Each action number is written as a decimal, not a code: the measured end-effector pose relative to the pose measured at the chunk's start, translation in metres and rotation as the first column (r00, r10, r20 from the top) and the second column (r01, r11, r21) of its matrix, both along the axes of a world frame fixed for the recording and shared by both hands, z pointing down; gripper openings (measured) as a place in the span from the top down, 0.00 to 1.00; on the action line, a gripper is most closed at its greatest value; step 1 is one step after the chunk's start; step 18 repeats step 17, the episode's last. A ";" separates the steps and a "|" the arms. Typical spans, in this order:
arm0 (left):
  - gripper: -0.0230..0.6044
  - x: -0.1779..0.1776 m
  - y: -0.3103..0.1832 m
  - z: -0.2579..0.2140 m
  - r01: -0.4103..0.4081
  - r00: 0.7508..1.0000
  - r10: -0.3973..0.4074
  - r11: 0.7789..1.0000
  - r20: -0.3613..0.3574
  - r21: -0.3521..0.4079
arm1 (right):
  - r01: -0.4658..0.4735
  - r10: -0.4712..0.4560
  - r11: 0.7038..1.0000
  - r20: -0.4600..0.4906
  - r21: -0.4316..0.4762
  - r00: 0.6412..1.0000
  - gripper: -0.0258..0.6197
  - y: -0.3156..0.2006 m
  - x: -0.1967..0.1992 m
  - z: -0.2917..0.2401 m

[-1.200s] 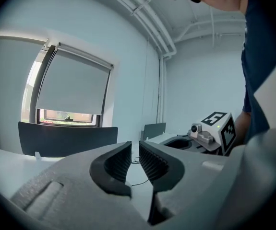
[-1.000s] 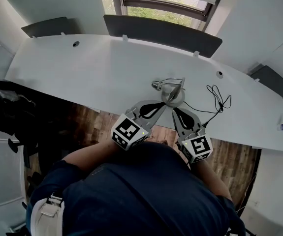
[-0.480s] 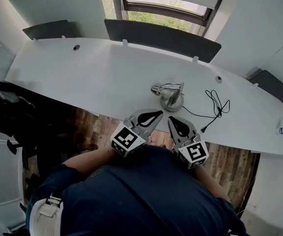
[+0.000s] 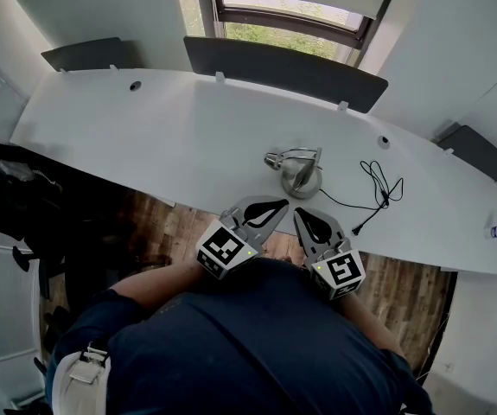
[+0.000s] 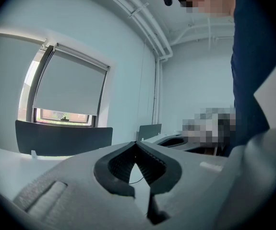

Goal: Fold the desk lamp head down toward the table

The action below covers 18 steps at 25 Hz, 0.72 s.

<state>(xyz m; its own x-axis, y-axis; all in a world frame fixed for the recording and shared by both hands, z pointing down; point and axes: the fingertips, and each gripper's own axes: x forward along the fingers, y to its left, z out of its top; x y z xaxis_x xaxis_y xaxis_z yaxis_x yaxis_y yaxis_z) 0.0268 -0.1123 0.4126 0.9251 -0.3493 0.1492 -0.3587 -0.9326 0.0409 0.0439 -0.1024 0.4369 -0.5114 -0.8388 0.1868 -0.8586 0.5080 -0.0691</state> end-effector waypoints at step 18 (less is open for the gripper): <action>0.95 0.008 0.004 0.001 -0.012 1.000 0.012 1.000 -0.002 0.002 | -0.003 0.003 1.000 0.001 -0.007 1.000 0.95 0.002 0.007 0.004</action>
